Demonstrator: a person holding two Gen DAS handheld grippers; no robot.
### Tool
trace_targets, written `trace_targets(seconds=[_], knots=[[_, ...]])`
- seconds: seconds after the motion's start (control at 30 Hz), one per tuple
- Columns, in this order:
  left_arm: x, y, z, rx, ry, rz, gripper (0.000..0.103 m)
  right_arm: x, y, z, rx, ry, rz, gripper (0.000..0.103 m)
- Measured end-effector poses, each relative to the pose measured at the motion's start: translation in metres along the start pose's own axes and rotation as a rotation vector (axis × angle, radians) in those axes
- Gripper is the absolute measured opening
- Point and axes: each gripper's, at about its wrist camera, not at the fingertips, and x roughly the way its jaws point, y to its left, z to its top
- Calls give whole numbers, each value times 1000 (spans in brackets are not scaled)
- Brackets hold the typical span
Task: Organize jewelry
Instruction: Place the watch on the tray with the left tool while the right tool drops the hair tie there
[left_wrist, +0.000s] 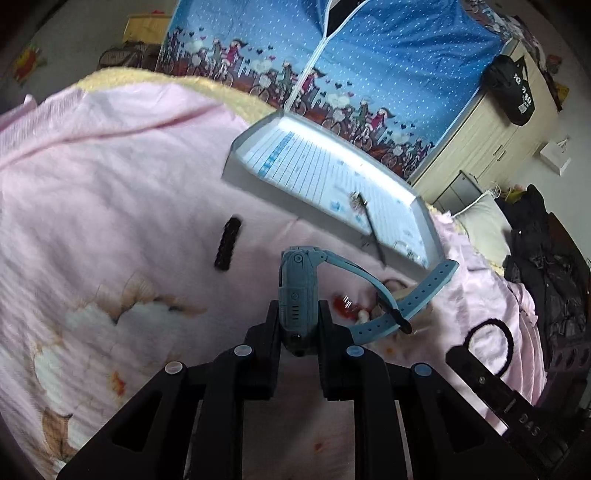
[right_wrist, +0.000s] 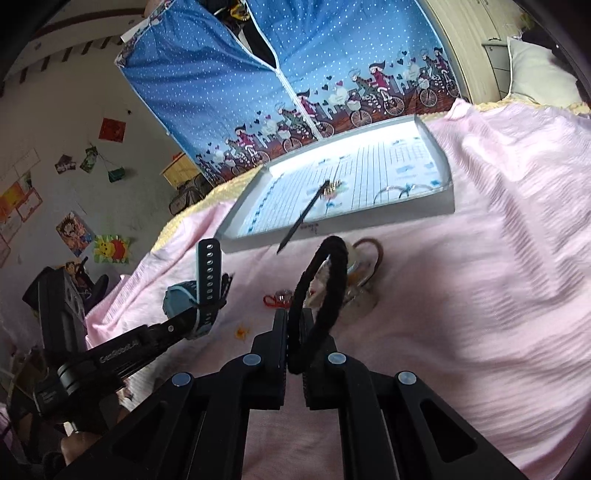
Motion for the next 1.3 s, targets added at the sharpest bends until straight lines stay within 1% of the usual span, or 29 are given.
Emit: trace_targets(seconds=[0.1, 0.23, 0.4, 0.5, 0.57, 0.7, 0.8, 0.9, 1.13, 1.17, 1.2, 1.23, 1.27, 1.3], knots=[[2, -10, 16, -10, -24, 4, 14, -2, -1, 18, -28, -5, 2, 7], [14, -18, 39, -14, -39, 34, 14, 13, -6, 43, -91, -1, 0, 7], [42, -22, 68, -7, -38, 94, 14, 43, -21, 69, -151, -15, -29, 7], [63, -24, 82, 4, -19, 123, 14, 60, -36, 85, -166, -16, -61, 7], [79, -28, 88, 33, -4, 141, 14, 68, -47, 90, -160, -11, -76, 7], [104, -33, 93, 73, 22, 146, 14, 79, -70, 97, -113, -2, -88, 7], [120, -35, 93, 95, 44, 137, 14, 87, -85, 96, -58, 31, -89, 7], [130, -38, 88, 120, 53, 118, 14, 88, -82, 96, -78, 35, -96, 7], [131, -46, 86, 159, 46, 132, 15, 88, -71, 94, -125, 53, -109, 9], [130, -46, 86, 160, 46, 133, 15, 88, -70, 93, -126, 54, -109, 14], [128, -46, 86, 162, 47, 136, 15, 87, -69, 94, -127, 55, -109, 25], [126, -47, 87, 164, 48, 140, 17, 85, -69, 94, -131, 53, -114, 32], [124, -47, 88, 167, 48, 143, 22, 84, -68, 95, -134, 51, -120, 48], [121, -47, 88, 170, 50, 137, 25, 83, -68, 96, -137, 48, -126, 59]])
